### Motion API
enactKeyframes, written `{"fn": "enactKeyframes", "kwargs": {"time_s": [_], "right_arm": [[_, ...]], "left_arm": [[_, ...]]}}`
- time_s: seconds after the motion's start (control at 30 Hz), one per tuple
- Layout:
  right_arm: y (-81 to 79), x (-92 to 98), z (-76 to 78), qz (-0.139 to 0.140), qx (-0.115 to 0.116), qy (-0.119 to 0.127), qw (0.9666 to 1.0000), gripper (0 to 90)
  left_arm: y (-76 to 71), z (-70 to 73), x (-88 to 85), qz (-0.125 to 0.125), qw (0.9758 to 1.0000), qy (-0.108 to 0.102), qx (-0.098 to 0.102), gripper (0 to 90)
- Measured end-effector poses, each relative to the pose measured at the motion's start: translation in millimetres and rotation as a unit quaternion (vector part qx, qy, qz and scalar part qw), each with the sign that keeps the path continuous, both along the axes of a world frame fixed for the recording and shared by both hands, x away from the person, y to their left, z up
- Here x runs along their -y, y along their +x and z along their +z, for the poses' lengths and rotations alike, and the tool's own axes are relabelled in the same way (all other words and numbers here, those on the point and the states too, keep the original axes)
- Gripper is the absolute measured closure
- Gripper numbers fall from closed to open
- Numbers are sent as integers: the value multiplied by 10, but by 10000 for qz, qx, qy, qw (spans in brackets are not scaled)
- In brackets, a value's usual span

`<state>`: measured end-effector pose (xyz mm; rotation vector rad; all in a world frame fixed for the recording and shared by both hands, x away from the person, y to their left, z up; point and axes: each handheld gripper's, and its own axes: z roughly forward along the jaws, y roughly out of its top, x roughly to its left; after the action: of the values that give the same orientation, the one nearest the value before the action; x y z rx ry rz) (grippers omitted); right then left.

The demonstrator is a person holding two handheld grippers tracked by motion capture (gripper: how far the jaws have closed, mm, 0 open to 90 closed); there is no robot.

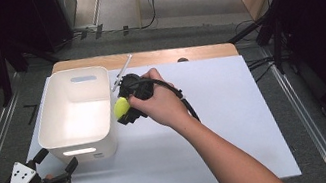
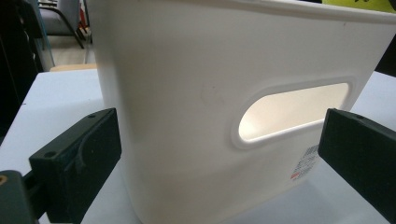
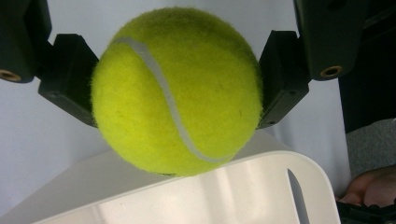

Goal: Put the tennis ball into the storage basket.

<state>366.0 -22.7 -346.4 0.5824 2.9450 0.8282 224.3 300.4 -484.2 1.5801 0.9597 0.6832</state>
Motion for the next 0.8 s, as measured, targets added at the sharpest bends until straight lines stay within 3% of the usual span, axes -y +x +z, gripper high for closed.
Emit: {"fn": "enactKeyframes", "kwargs": {"time_s": [0.8], "right_arm": [[-9,-287,171,241,78,114,9996,235]], "left_arm": [[1,2,0,3,10000,-22,-4,0]]}}
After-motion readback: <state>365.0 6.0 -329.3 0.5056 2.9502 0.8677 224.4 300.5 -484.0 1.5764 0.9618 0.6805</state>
